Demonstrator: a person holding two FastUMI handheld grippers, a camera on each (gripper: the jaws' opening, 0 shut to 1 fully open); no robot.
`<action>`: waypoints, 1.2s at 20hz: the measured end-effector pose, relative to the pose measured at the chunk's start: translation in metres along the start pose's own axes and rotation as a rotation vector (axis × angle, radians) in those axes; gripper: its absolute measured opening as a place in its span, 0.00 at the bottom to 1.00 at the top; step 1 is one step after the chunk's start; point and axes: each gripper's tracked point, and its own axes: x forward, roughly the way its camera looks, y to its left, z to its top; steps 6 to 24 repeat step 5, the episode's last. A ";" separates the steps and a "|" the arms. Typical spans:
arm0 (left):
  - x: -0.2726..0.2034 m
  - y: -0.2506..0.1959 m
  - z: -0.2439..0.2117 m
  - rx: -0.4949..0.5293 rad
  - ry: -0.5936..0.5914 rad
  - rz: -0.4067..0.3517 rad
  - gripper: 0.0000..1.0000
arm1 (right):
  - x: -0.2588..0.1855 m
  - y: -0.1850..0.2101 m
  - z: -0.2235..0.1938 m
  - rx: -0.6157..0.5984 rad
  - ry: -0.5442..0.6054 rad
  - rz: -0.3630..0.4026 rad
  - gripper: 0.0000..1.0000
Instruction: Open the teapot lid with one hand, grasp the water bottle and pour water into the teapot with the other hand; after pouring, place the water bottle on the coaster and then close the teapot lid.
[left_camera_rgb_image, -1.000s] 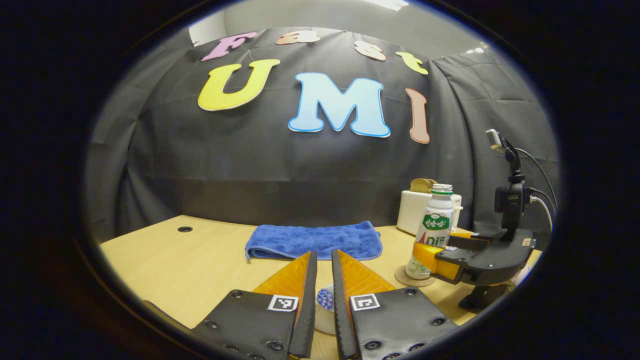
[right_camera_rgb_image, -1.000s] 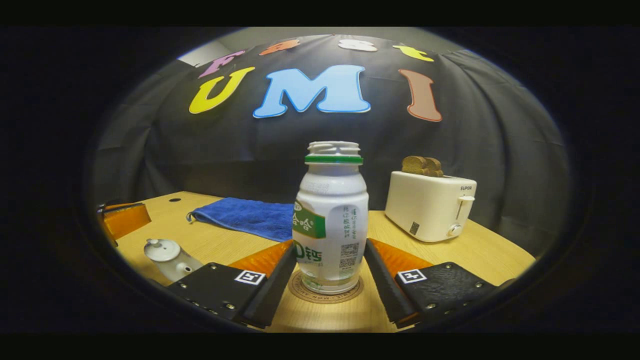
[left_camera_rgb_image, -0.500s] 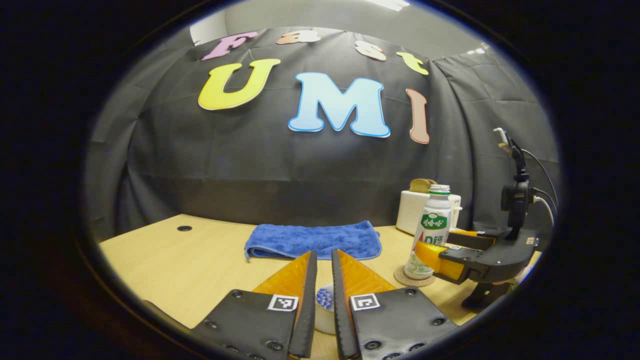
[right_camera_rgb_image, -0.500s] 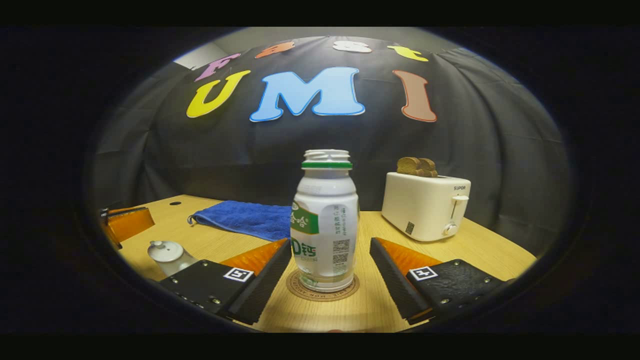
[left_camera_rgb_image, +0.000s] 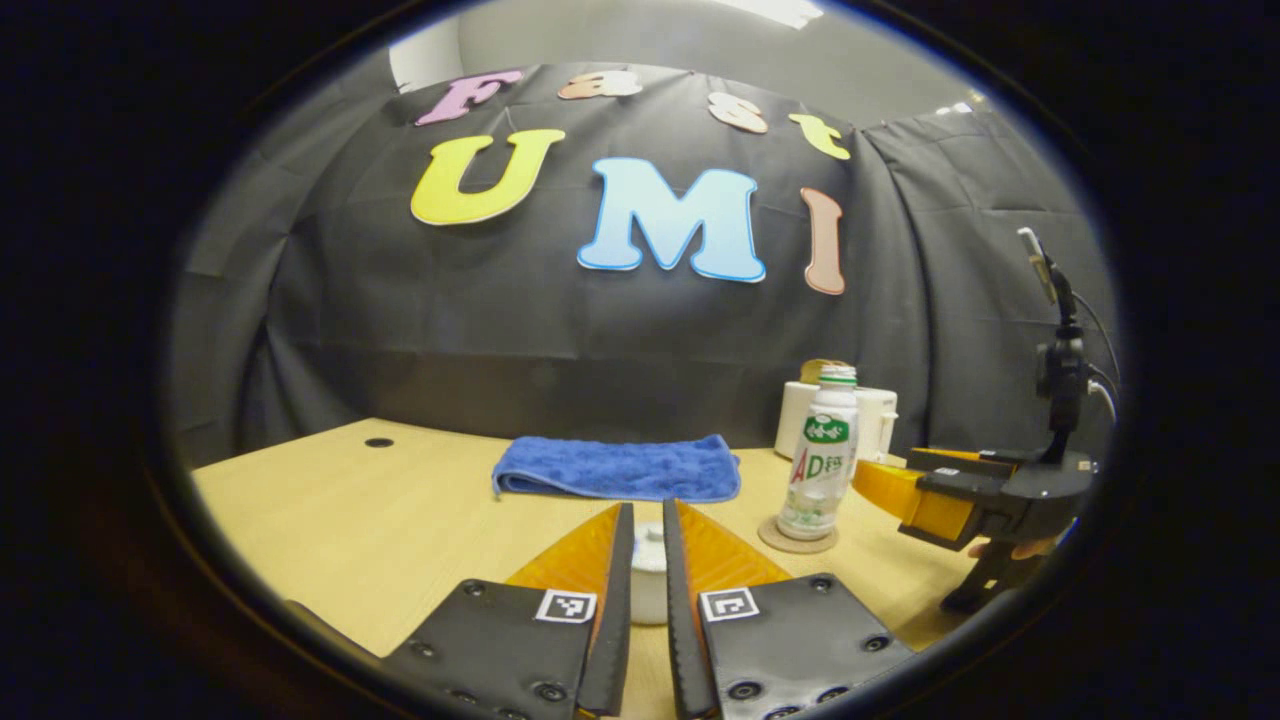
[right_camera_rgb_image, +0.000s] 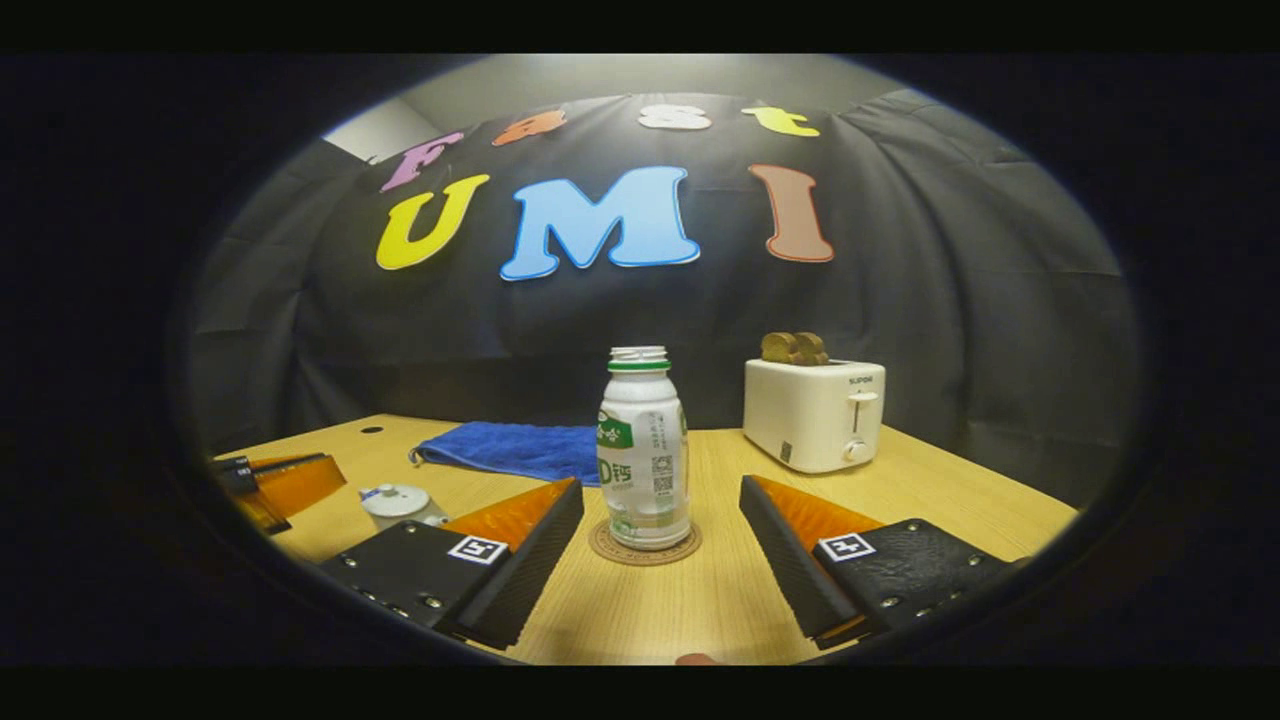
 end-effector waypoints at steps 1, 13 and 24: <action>-0.007 -0.004 -0.002 0.010 0.001 0.002 0.24 | -0.009 0.000 -0.001 -0.003 -0.008 -0.004 0.97; -0.029 -0.028 -0.006 0.028 -0.002 -0.005 0.29 | -0.041 0.007 -0.007 -0.005 -0.031 -0.009 0.97; -0.029 -0.028 -0.006 0.028 -0.002 -0.005 0.29 | -0.041 0.007 -0.007 -0.005 -0.031 -0.009 0.97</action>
